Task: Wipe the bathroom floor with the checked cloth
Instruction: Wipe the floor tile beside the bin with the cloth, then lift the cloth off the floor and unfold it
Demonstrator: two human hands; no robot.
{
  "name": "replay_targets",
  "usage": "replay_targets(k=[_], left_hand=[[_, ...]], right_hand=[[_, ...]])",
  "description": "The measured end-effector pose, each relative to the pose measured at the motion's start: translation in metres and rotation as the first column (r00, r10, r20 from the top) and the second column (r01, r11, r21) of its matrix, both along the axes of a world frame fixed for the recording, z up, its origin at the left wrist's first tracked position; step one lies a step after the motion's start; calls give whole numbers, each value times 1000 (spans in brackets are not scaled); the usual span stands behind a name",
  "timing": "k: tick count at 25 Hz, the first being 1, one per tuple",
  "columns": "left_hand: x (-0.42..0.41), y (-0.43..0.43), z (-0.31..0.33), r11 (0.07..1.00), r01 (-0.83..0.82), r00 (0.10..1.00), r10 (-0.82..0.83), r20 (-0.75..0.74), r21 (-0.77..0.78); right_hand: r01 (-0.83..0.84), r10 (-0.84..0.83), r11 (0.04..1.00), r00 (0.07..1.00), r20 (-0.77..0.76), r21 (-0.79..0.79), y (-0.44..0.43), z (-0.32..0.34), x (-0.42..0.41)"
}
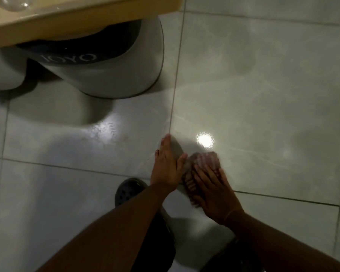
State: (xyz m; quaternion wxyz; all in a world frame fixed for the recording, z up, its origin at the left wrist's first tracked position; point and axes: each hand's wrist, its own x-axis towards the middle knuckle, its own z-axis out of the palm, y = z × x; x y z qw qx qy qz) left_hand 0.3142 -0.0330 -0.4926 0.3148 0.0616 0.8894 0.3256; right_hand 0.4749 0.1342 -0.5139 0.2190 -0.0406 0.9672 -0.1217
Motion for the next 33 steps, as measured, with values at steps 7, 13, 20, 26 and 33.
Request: replay_targets(k=[7,13,20,26,33], left_hand=[[-2,21,10,997,-7,990,-4,-143,-77],[-53,91,22,968,-246,969,245,-17,-48],[-121,129,52,915,-385,770,390,505,-119],[-180,149,191,909,-359,810,190,556,213],[-289,181,363,896,-236,952,136,274,376]], right_hand=[[85,-84,995,996,-26,55,40,-4,-115],[765,-767,642,640,-54,-55,28,11,-167],[967,-885,-4,115,452,-253,41,66,-200],[831,-856,-202,108,505,-519,92,185,-258],[671,-897,25,342,280,-741,119,375,-362]])
